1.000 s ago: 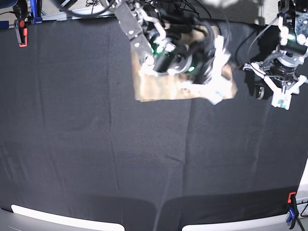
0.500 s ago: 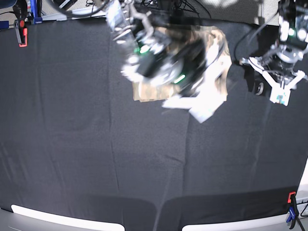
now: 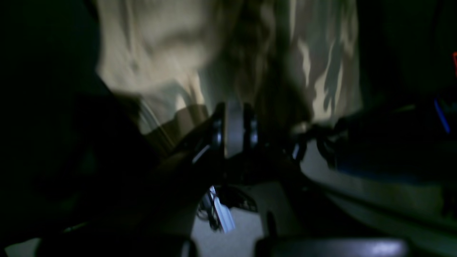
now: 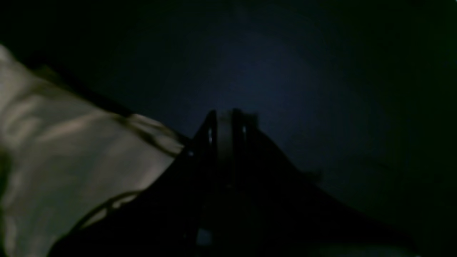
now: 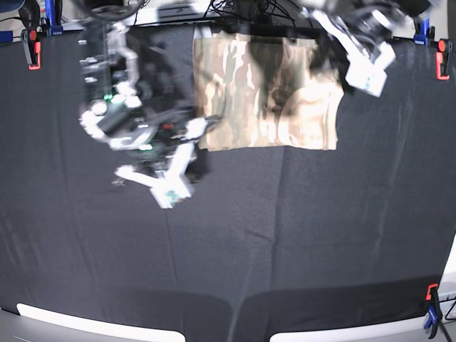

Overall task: Layout the t-shirt on the table in an organized manner, then fold the t-shirt properly
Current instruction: 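Grasp the folded bundle with both grippers and square it on the table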

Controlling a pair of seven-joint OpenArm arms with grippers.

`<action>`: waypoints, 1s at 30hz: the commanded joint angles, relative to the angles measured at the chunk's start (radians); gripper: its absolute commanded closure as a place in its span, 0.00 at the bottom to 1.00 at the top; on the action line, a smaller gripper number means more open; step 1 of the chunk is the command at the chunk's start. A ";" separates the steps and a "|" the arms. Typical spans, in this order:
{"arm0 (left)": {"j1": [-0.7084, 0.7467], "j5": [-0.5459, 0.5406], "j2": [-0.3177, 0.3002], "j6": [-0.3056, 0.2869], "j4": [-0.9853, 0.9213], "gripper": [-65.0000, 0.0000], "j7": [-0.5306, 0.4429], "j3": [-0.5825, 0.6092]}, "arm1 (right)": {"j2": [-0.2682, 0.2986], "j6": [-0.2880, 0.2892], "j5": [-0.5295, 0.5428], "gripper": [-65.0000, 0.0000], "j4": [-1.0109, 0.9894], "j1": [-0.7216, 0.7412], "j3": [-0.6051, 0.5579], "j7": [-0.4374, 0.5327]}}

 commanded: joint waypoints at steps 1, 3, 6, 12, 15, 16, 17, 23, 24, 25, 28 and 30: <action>0.006 -0.012 0.008 -0.018 -0.001 1.00 -0.010 0.005 | 0.017 0.002 0.008 1.00 0.018 0.016 0.004 0.027; 0.003 -0.009 0.017 -0.027 -0.042 1.00 -0.015 0.031 | 0.038 0.000 0.014 1.00 0.018 0.016 0.005 0.027; -0.014 0.044 0.019 -0.026 -0.128 1.00 -0.022 0.095 | 0.047 0.000 0.013 1.00 0.018 0.016 0.006 0.027; -0.070 0.127 0.018 -0.025 -0.227 1.00 -0.003 0.137 | 0.047 0.000 0.014 1.00 0.018 0.017 0.006 0.031; -0.089 0.200 0.018 -0.022 -0.246 1.00 -0.021 0.137 | 0.046 0.000 0.014 1.00 0.018 0.017 0.005 0.041; -0.099 0.217 0.018 -0.015 -0.255 1.00 -0.024 0.137 | 0.046 0.000 0.014 1.00 0.018 0.017 0.005 0.041; -0.114 0.233 0.019 0.001 -0.267 1.00 -0.023 0.137 | 0.046 0.000 0.014 1.00 0.018 0.017 0.005 0.041; -0.217 0.396 0.018 0.079 -0.405 1.00 -0.042 0.137 | 0.046 0.000 0.014 1.00 0.018 0.017 0.005 0.042; -0.240 0.422 0.013 0.100 -0.431 1.00 -0.057 0.137 | 0.046 0.000 0.014 1.00 0.018 0.017 0.005 0.042; -0.263 0.441 0.013 0.120 -0.457 1.00 -0.074 0.137 | 0.046 0.000 0.014 1.00 0.016 0.017 0.005 0.044; -0.340 0.486 0.013 0.141 -0.526 1.00 -0.099 0.133 | 0.046 0.000 0.014 1.00 -0.014 0.017 0.005 0.109; -0.388 0.491 0.013 0.140 -0.567 1.00 -0.118 0.133 | 0.045 -0.002 0.014 1.00 -0.061 0.022 0.005 0.170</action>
